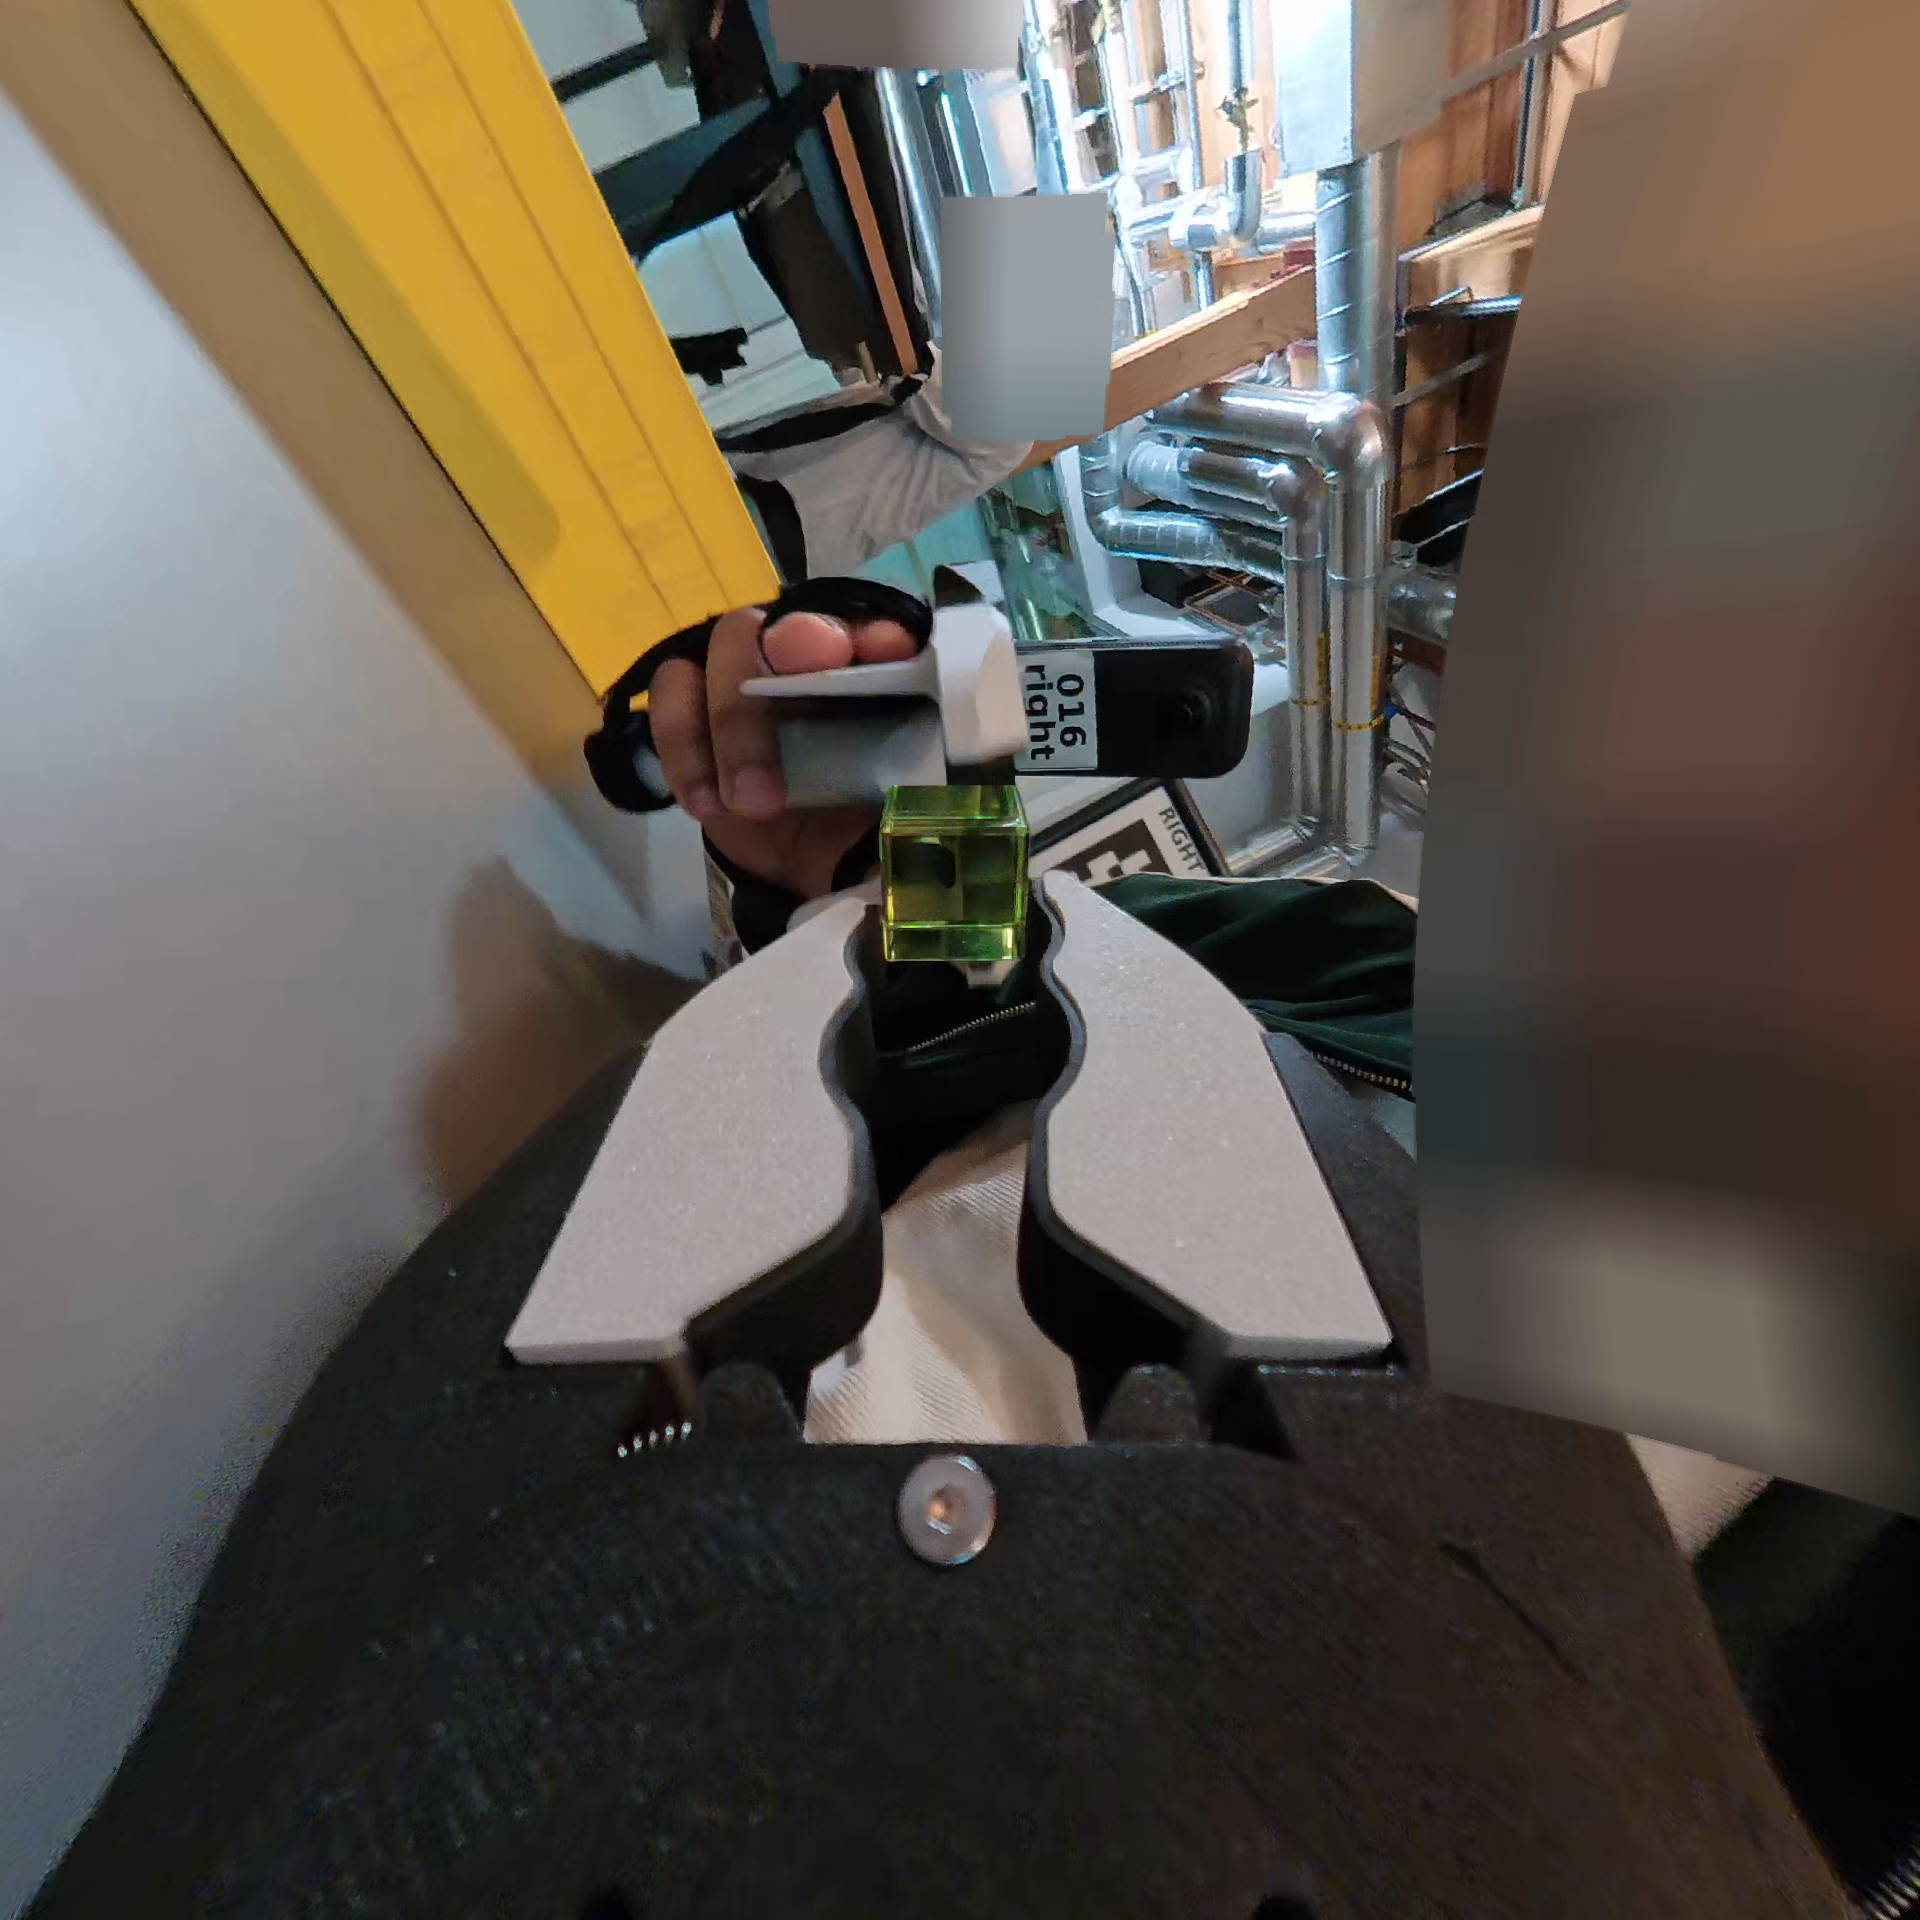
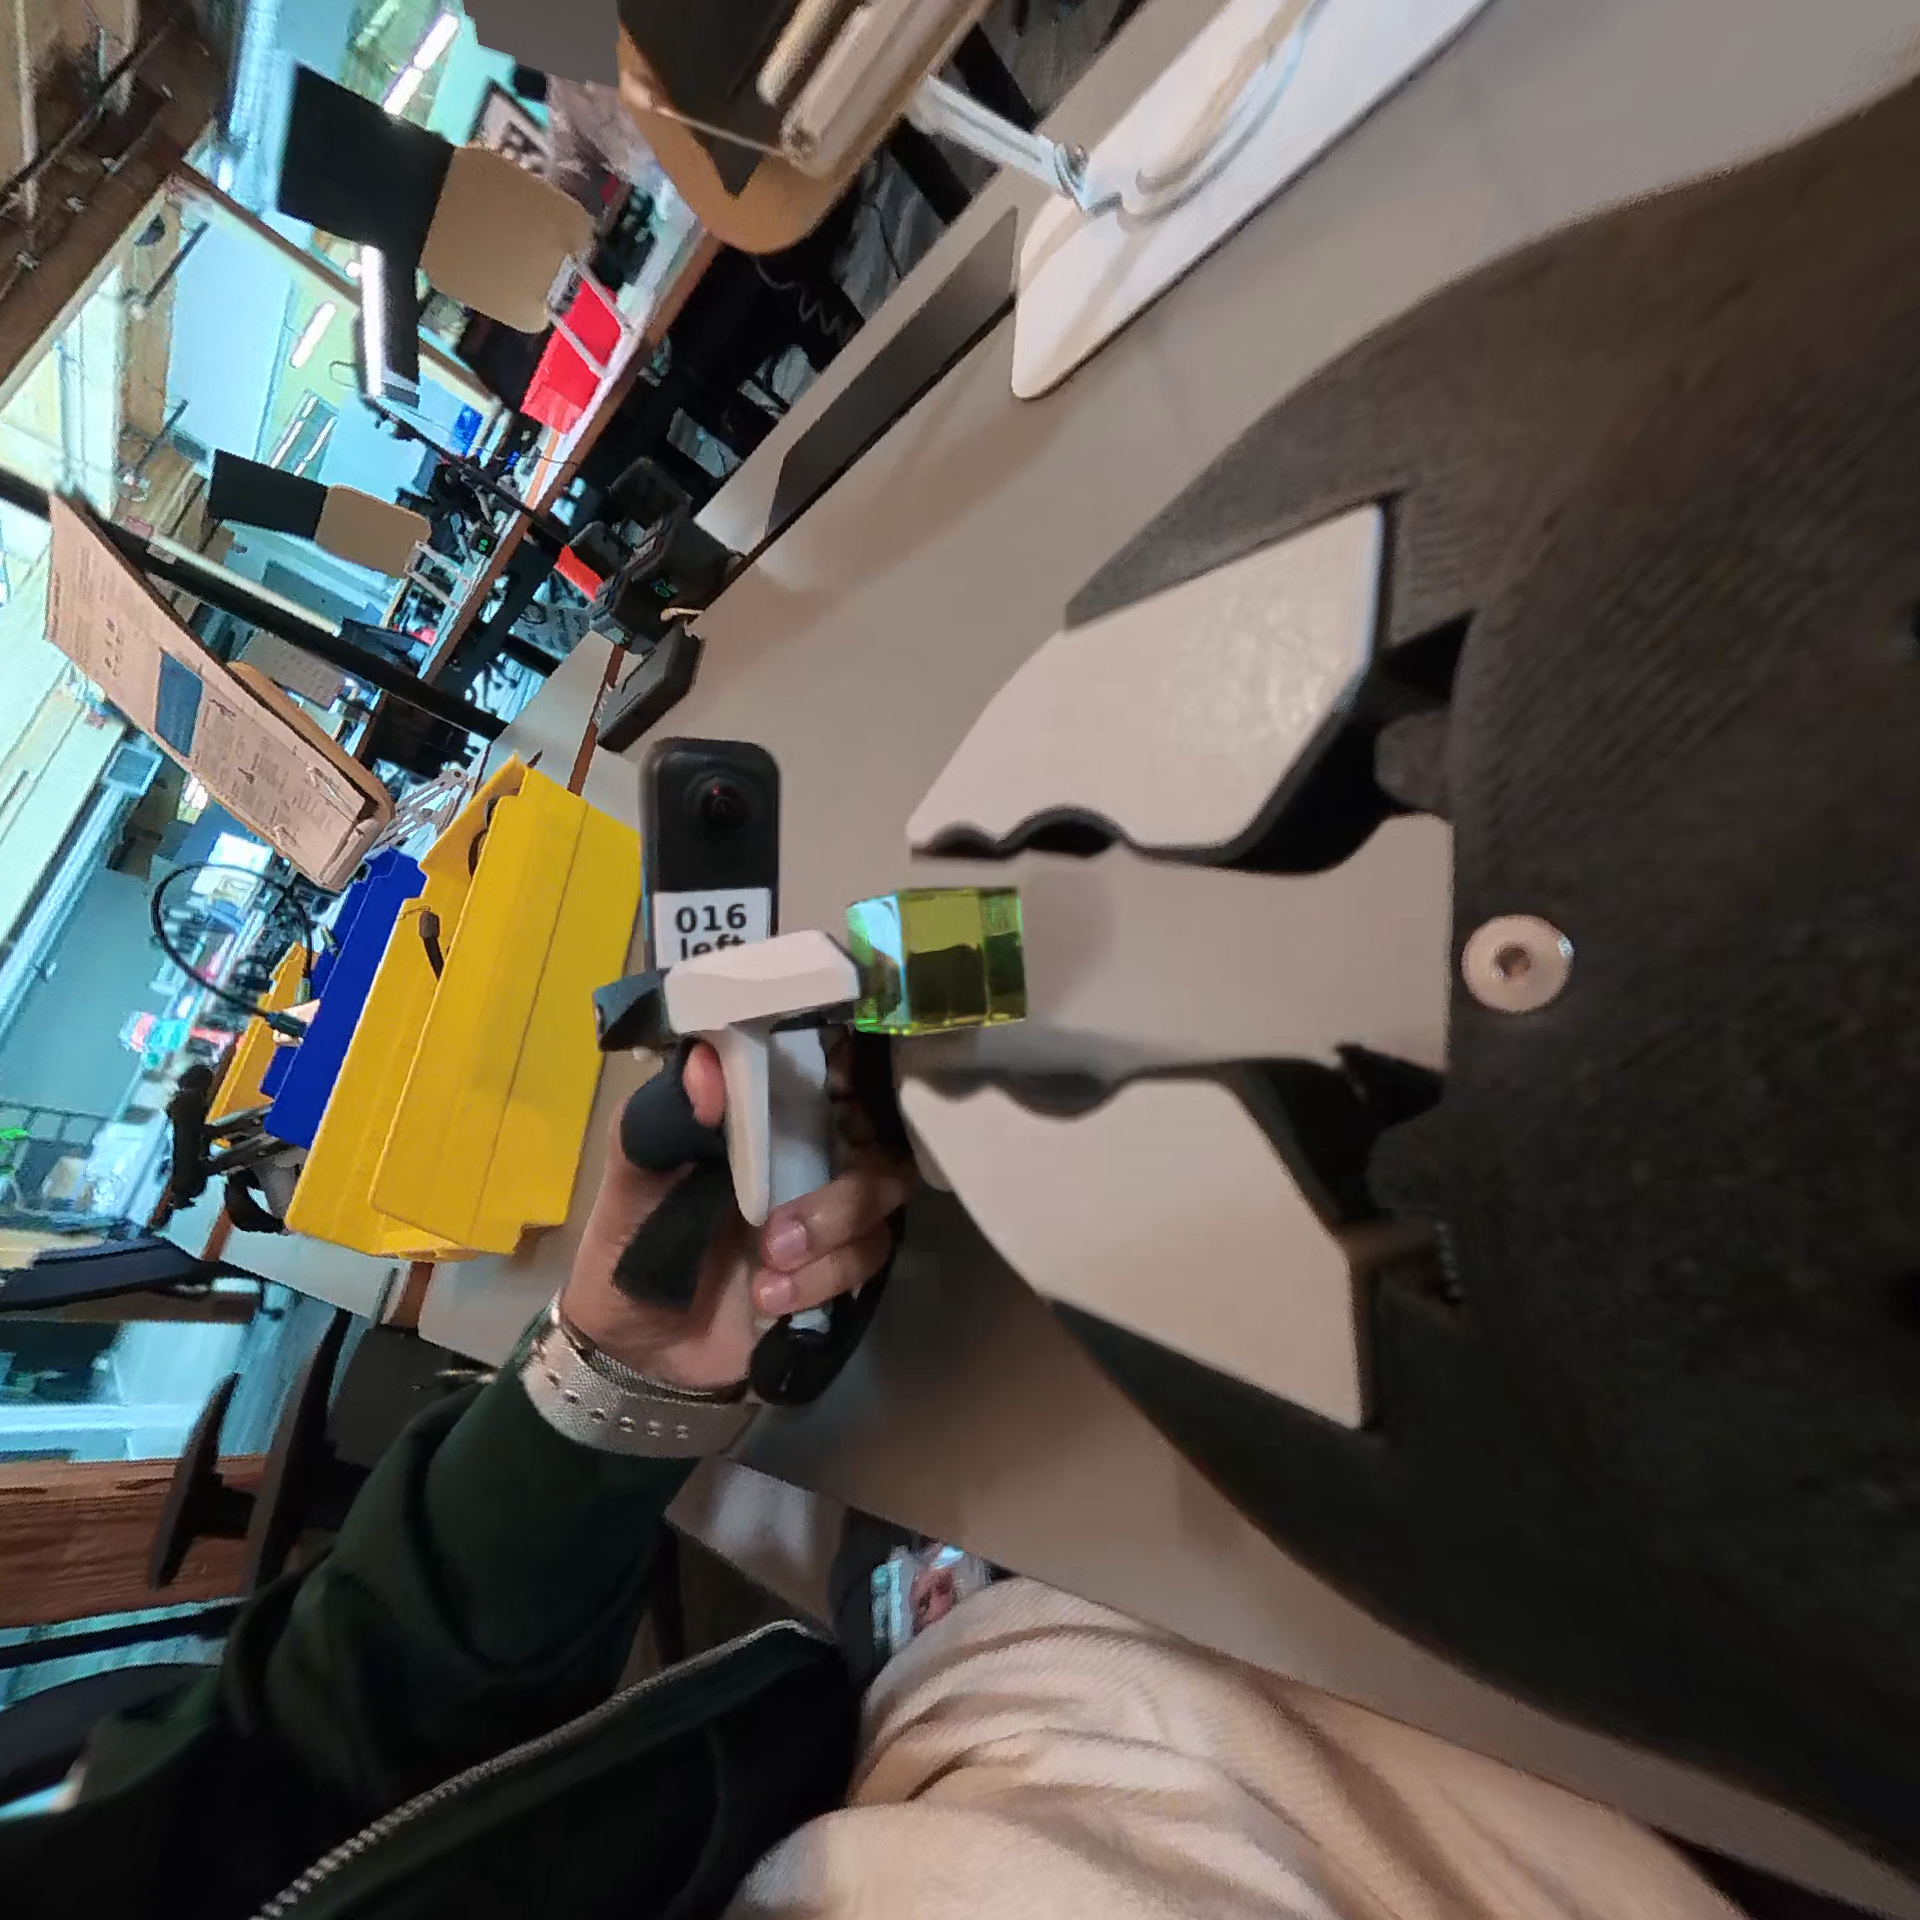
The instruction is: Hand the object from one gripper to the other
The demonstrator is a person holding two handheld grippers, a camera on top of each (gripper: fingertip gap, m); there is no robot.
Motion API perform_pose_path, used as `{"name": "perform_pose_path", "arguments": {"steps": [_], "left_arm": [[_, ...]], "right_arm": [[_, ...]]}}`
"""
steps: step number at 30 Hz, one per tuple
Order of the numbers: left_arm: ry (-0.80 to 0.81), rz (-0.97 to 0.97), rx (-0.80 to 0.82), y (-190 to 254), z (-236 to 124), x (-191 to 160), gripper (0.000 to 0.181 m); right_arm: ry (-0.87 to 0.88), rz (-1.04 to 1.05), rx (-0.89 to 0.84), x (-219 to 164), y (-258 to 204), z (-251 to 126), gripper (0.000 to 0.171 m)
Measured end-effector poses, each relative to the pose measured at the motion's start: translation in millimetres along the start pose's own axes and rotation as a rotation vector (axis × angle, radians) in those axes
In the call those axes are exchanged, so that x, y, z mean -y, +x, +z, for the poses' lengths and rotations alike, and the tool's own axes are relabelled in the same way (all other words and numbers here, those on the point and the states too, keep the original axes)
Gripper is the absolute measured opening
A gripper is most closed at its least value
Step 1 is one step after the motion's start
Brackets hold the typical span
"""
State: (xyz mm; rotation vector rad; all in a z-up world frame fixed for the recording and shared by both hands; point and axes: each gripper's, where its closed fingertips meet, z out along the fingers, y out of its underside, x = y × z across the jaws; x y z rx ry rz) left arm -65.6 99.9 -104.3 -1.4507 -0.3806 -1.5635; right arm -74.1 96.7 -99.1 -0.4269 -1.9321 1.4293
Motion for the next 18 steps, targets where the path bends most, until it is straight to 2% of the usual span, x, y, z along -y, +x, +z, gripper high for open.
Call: {"name": "perform_pose_path", "arguments": {"steps": [1, 2, 7, 11, 14, 18], "left_arm": [[0.01, 0.025, 0.01, 0.7, -1.1, 2.0, 0.026], [0.026, 0.057, 0.022, 1.4, -2.6, 5.0, 0.026], [0.094, 0.254, 0.117, 2.0, -11.6, 19.1, 0.026], [0.086, 0.436, 0.214, 0.6, -12.2, 21.4, 0.025], [0.058, 0.548, 0.259, 1.3, -8.6, 18.5, 0.025], [0.036, 0.615, 0.269, 3.3, -3.8, 14.4, 0.025]], "right_arm": [[0.005, 0.048, -0.005, -1.1, 2.6, 0.9, 0.053], [0.008, 0.106, -0.005, -2.8, 5.3, 1.2, 0.058], [0.129, 0.448, 0.01, 1.4, 24.9, -7.7, 0.06], [0.228, 0.743, 0.037, 2.4, 37.6, -14.0, 0.051], [0.25, 0.836, 0.076, 1.5, 35.8, -12.3, 0.047], [0.226, 0.836, 0.137, 3.2, 22.9, -4.6, 0.044]]}}
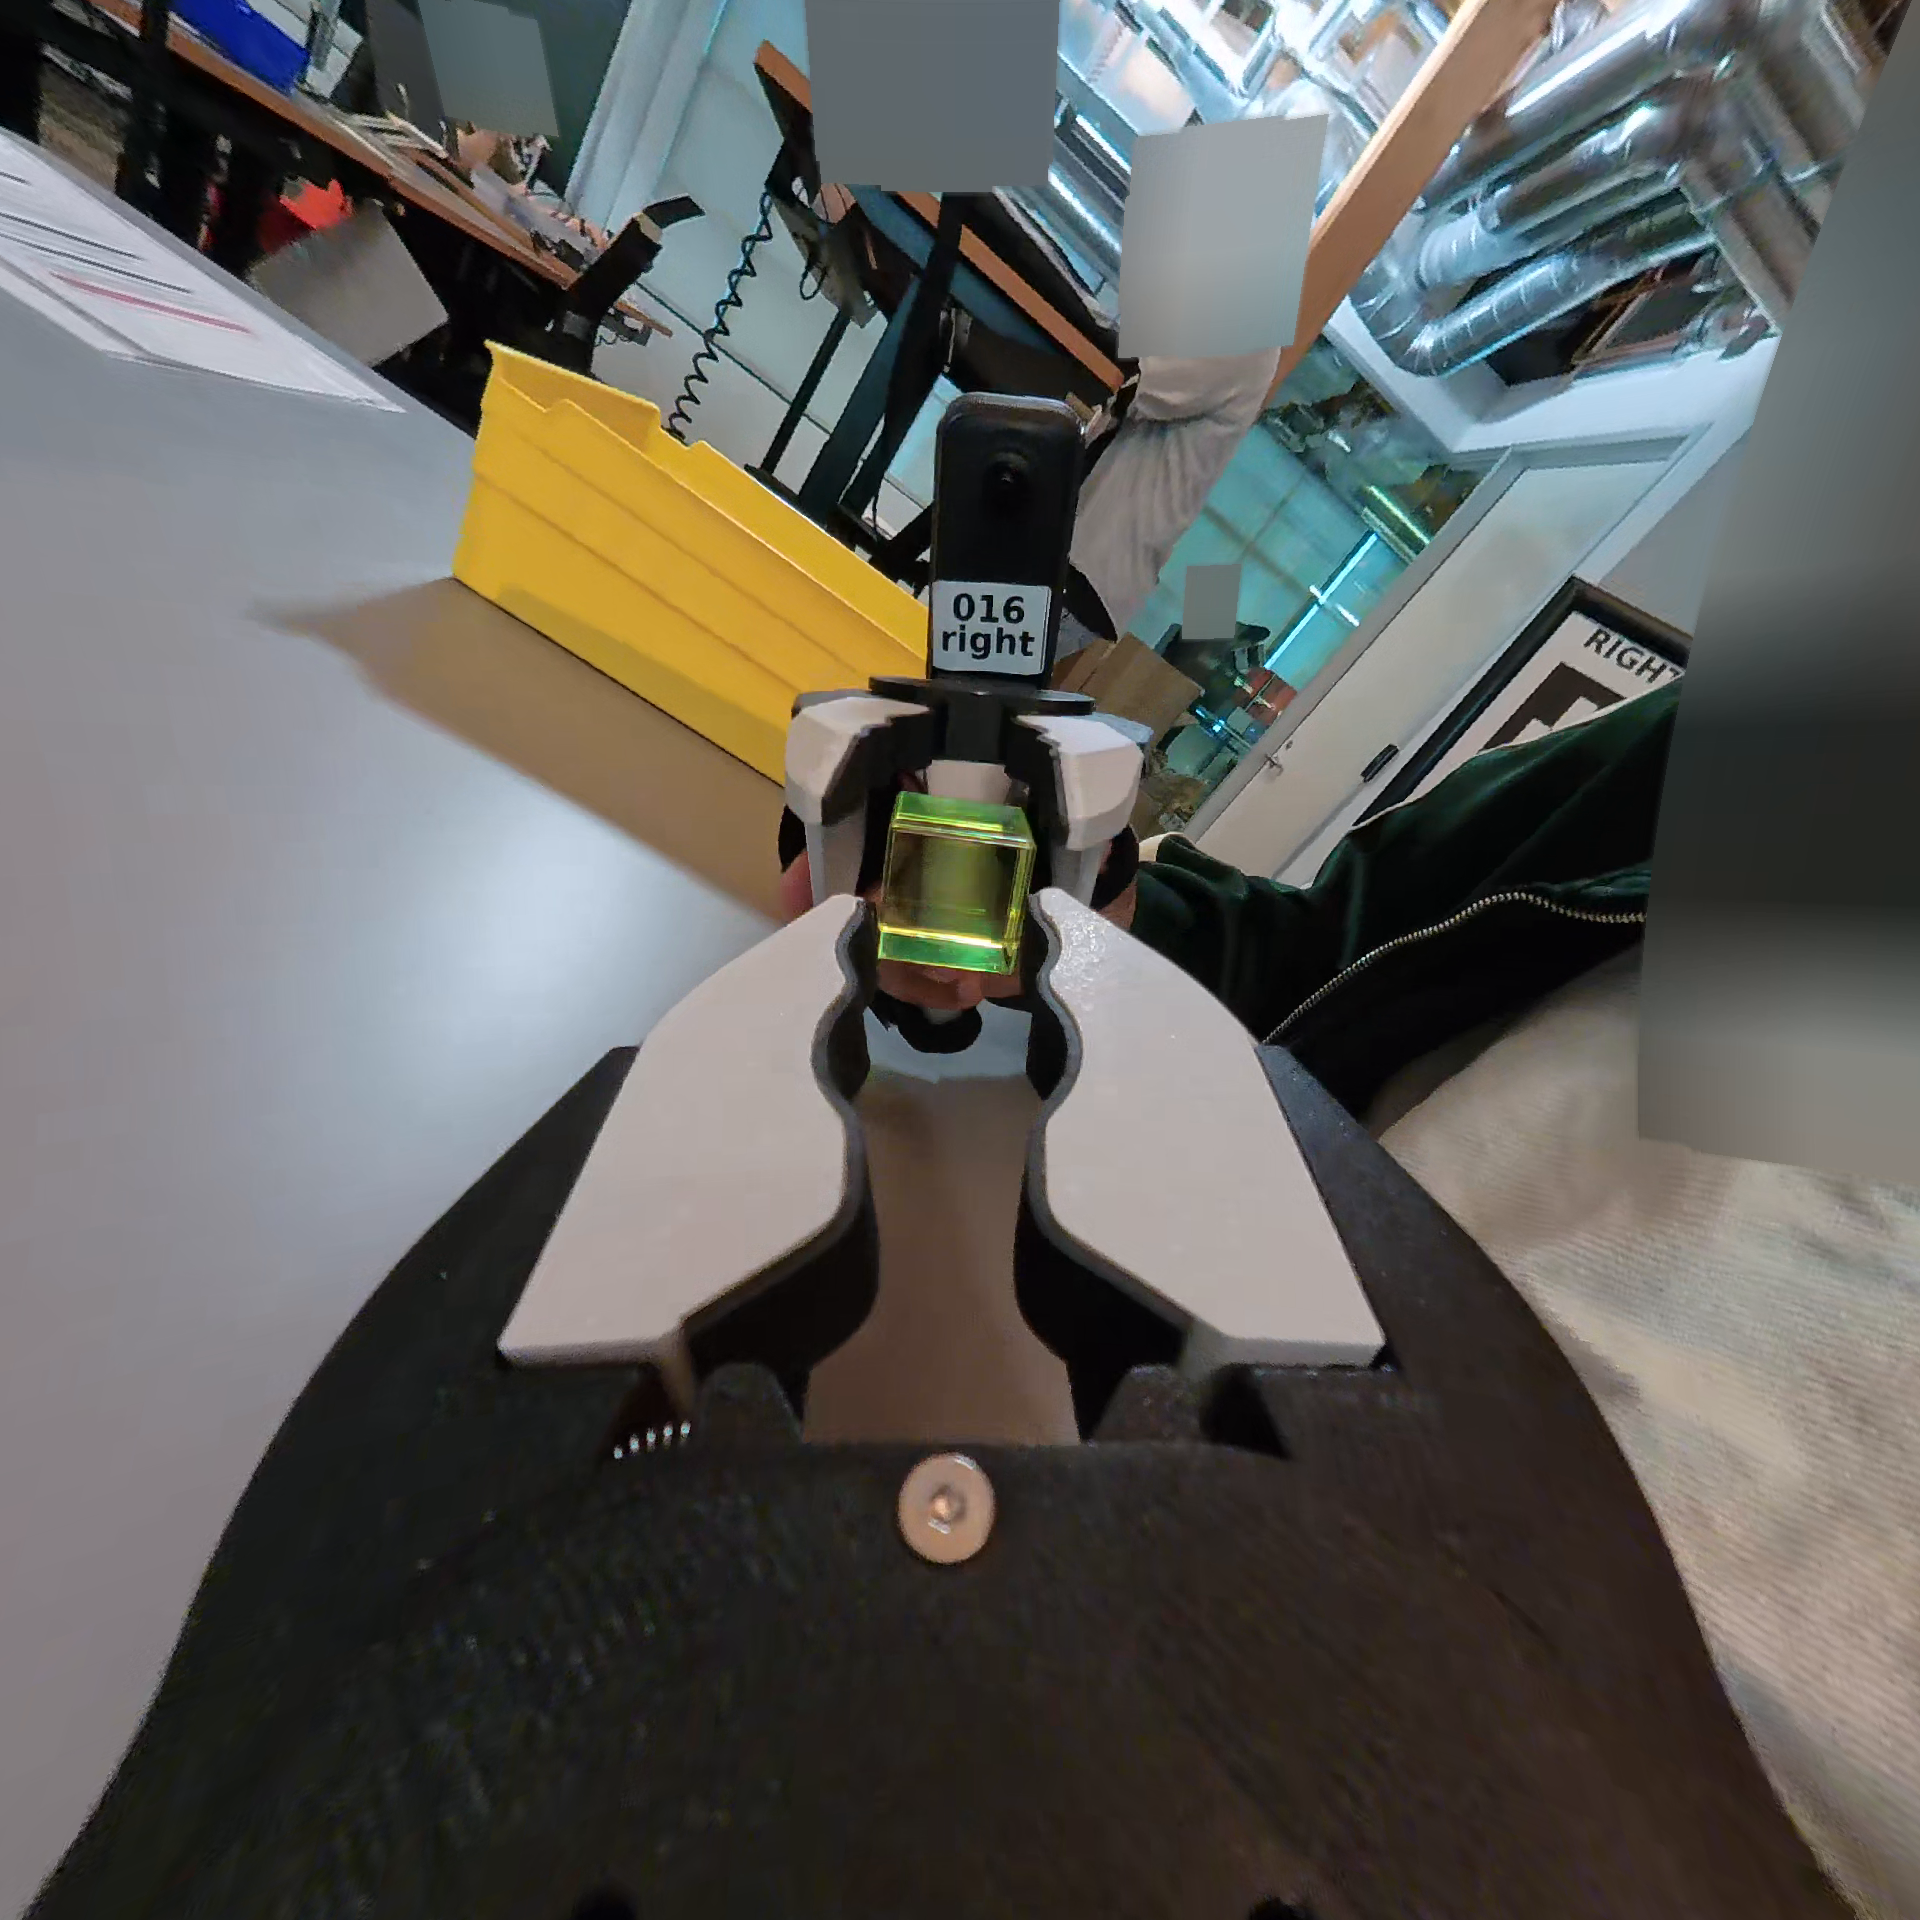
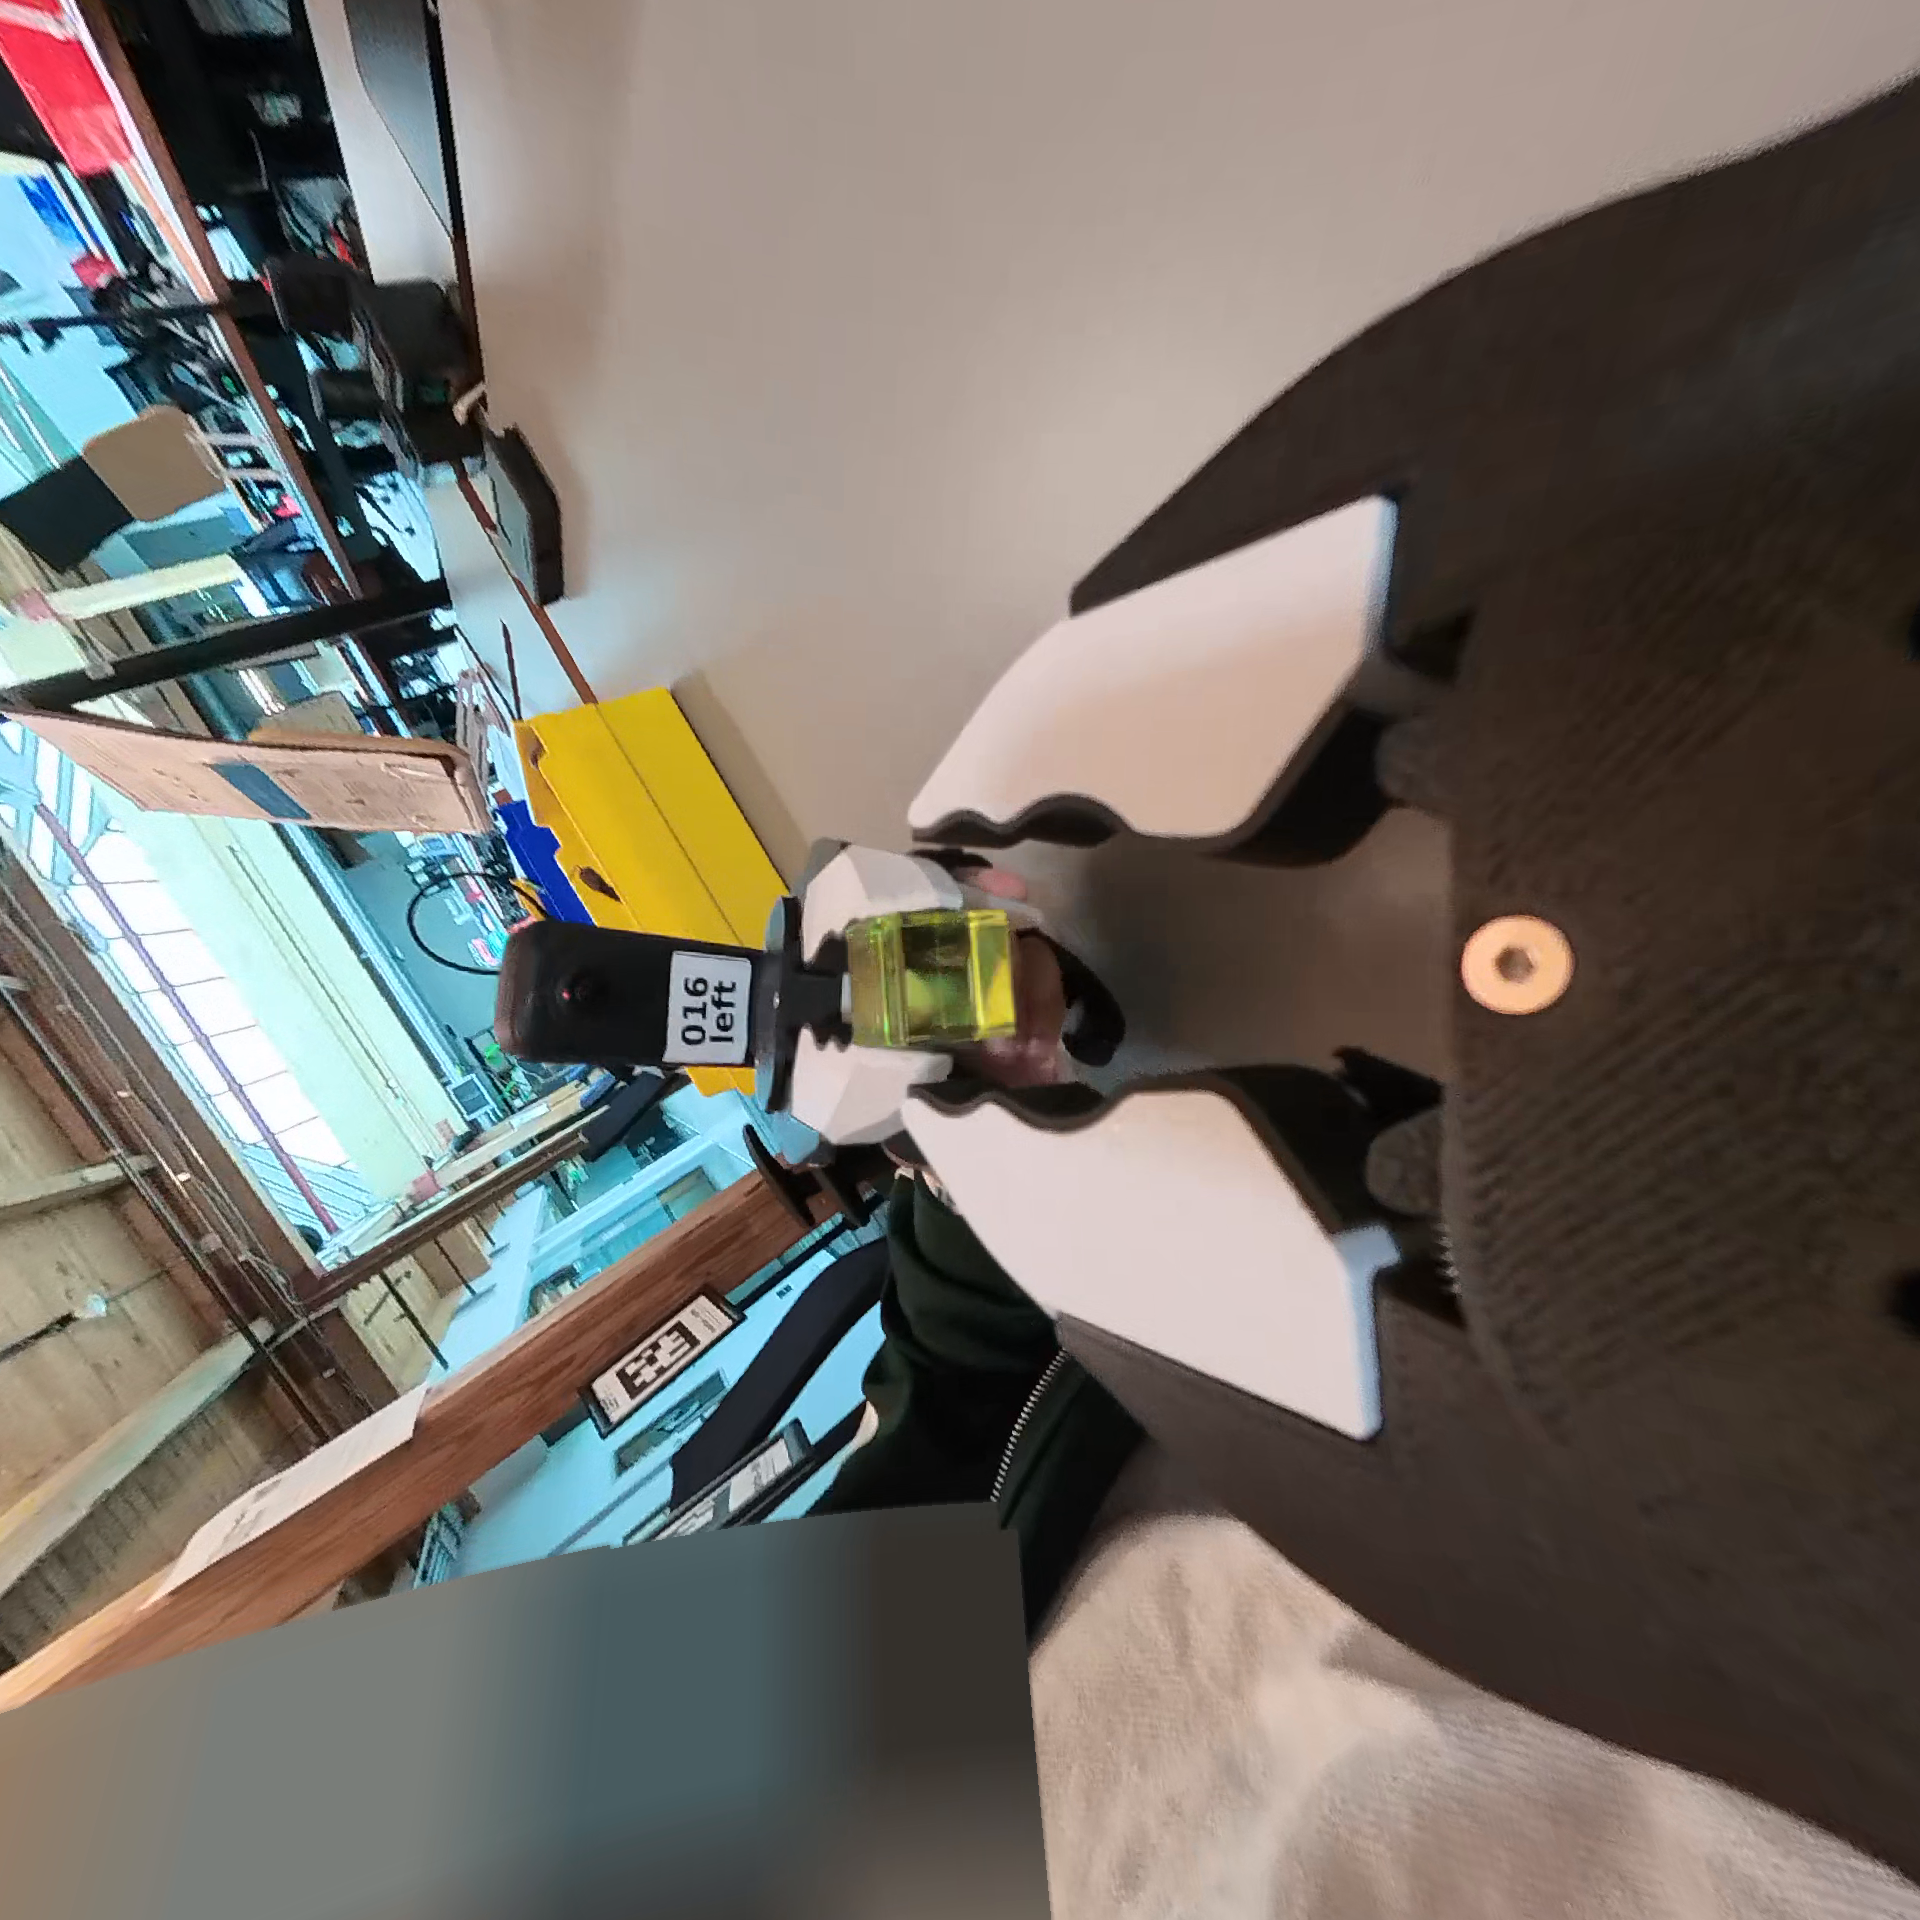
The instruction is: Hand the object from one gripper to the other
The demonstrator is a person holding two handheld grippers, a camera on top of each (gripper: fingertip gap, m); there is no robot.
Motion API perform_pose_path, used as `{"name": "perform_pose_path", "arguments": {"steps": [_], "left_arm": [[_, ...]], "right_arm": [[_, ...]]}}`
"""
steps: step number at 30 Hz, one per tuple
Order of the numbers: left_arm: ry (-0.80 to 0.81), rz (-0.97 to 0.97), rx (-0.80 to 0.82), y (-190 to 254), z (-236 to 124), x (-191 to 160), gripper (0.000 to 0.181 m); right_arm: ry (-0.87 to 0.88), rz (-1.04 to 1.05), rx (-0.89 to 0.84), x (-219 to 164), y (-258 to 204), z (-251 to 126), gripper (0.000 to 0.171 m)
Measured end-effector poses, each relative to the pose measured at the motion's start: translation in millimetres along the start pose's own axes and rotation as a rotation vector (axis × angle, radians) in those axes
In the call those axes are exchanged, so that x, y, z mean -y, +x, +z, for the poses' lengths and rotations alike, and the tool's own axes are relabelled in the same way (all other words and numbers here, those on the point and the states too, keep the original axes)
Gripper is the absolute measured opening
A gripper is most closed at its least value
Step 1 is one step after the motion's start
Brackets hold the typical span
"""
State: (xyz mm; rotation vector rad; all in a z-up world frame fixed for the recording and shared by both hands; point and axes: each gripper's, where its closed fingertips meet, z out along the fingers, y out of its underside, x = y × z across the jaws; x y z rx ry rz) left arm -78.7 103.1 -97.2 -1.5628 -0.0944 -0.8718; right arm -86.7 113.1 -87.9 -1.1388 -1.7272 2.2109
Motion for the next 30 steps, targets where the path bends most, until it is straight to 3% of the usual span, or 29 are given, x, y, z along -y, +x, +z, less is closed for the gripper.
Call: {"name": "perform_pose_path", "arguments": {"steps": [7, 16, 18, 30], "left_arm": [[0.008, 0.003, -0.032, 6.3, 3.2, -1.2, 0.025], [0.042, 0.036, -0.038, 9.7, 5.1, 0.6, 0.028], [0.047, 0.041, -0.033, 8.8, 4.9, 1.6, 0.035], [0.066, 0.028, -0.021, 4.2, 2.1, 4.8, 0.037]], "right_arm": [[-0.032, -0.039, 0.034, -6.9, -9.9, 6.9, 0.026], [-0.016, -0.068, 0.032, 0.6, -13.9, 4.4, 0.026], [0.017, -0.043, 0.034, 6.8, -13.2, 1.3, 0.026], [0.071, 0.132, 0.064, 12.8, -3.6, -6.7, 0.026]]}}
